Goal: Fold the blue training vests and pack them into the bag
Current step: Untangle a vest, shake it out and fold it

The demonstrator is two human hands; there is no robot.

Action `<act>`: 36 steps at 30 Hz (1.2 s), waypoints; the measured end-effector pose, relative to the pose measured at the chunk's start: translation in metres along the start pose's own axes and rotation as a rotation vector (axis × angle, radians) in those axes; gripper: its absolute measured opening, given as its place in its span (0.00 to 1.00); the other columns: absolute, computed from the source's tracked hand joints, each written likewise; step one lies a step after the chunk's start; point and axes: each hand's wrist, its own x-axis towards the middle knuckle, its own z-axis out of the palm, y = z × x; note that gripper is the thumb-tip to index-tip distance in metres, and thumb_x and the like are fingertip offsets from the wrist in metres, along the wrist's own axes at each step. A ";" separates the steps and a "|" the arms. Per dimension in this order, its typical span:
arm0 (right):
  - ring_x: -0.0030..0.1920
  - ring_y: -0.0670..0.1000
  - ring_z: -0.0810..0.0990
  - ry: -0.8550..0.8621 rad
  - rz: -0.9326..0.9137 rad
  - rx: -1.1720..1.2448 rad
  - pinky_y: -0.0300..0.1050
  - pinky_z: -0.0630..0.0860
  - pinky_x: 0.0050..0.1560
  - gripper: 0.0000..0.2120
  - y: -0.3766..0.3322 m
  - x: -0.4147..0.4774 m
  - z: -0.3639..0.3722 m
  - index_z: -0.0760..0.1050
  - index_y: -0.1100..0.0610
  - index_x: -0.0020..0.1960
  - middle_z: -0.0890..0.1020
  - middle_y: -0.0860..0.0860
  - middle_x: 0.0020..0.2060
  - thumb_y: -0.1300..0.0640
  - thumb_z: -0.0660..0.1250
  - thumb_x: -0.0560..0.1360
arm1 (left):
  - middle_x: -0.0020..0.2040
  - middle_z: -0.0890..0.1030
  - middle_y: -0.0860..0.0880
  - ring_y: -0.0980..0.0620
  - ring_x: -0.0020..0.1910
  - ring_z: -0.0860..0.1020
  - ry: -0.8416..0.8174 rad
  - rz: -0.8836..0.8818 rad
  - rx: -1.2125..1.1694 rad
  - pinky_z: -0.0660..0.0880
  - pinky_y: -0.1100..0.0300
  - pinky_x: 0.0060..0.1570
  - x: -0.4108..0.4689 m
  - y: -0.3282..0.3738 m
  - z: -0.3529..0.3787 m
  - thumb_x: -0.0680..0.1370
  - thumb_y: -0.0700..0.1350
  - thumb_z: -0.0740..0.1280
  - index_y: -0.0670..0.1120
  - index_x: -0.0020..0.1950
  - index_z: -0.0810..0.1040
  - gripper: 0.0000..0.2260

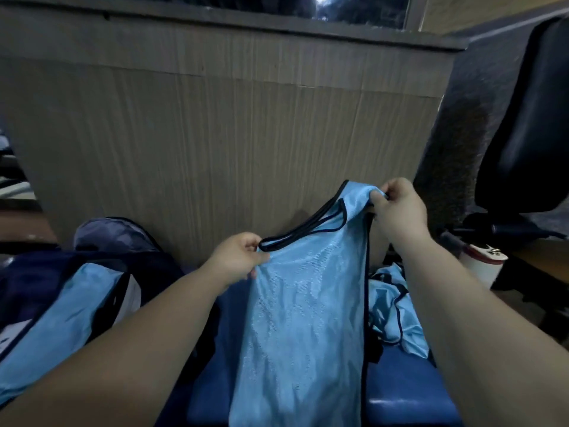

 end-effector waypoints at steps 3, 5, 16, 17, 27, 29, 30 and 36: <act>0.39 0.48 0.73 -0.129 -0.017 -0.086 0.44 0.66 0.38 0.05 0.018 0.000 0.034 0.71 0.53 0.48 0.75 0.46 0.37 0.54 0.65 0.79 | 0.39 0.75 0.45 0.58 0.24 0.79 0.058 -0.139 -0.078 0.74 0.65 0.24 0.021 -0.026 0.009 0.80 0.35 0.64 0.45 0.47 0.72 0.06; 0.39 0.48 0.72 -0.207 -0.001 -0.096 0.42 0.67 0.37 0.05 0.033 -0.001 0.057 0.70 0.53 0.48 0.74 0.45 0.38 0.54 0.65 0.79 | 0.41 0.75 0.45 0.59 0.27 0.80 0.076 -0.205 -0.096 0.74 0.66 0.27 0.034 -0.050 0.016 0.80 0.35 0.64 0.45 0.45 0.70 0.07; 0.37 0.44 0.71 -0.269 -0.025 -0.011 0.29 0.67 0.33 0.05 0.073 0.023 0.128 0.69 0.55 0.46 0.75 0.46 0.40 0.57 0.65 0.80 | 0.47 0.74 0.48 0.52 0.42 0.73 0.155 -0.242 -0.070 0.71 0.61 0.41 0.086 -0.107 0.029 0.78 0.40 0.67 0.46 0.57 0.69 0.11; 0.37 0.45 0.71 -0.283 -0.019 -0.006 0.30 0.67 0.33 0.05 0.076 0.023 0.132 0.69 0.54 0.46 0.75 0.47 0.39 0.57 0.65 0.79 | 0.54 0.73 0.50 0.52 0.47 0.75 0.135 -0.244 -0.087 0.72 0.61 0.44 0.085 -0.107 0.029 0.78 0.40 0.67 0.46 0.65 0.64 0.19; 0.35 0.49 0.75 -0.260 0.071 -0.054 0.36 0.69 0.35 0.07 0.104 -0.022 0.137 0.72 0.52 0.43 0.79 0.48 0.35 0.52 0.68 0.77 | 0.52 0.81 0.51 0.52 0.51 0.80 -0.245 -0.188 0.393 0.76 0.57 0.54 0.055 -0.116 0.066 0.79 0.50 0.66 0.51 0.51 0.78 0.05; 0.34 0.50 0.76 -0.211 0.055 0.014 0.33 0.69 0.33 0.08 0.093 -0.032 0.135 0.72 0.52 0.42 0.78 0.48 0.34 0.53 0.69 0.77 | 0.54 0.81 0.51 0.54 0.48 0.79 -0.185 -0.296 0.172 0.75 0.57 0.54 0.053 -0.111 0.067 0.80 0.56 0.63 0.52 0.55 0.77 0.09; 0.34 0.51 0.78 -0.191 0.048 0.068 0.34 0.70 0.34 0.08 0.087 -0.037 0.133 0.71 0.52 0.41 0.78 0.48 0.33 0.54 0.69 0.77 | 0.56 0.80 0.50 0.54 0.48 0.79 -0.164 -0.349 0.020 0.74 0.58 0.53 0.052 -0.107 0.067 0.81 0.57 0.60 0.51 0.56 0.75 0.12; 0.37 0.47 0.80 -0.578 -0.083 0.202 0.44 0.75 0.42 0.09 0.093 -0.103 0.112 0.72 0.47 0.40 0.80 0.44 0.34 0.52 0.71 0.74 | 0.61 0.79 0.37 0.39 0.61 0.78 -0.041 -0.577 -0.697 0.74 0.50 0.58 0.050 -0.110 0.069 0.78 0.68 0.46 0.42 0.67 0.73 0.36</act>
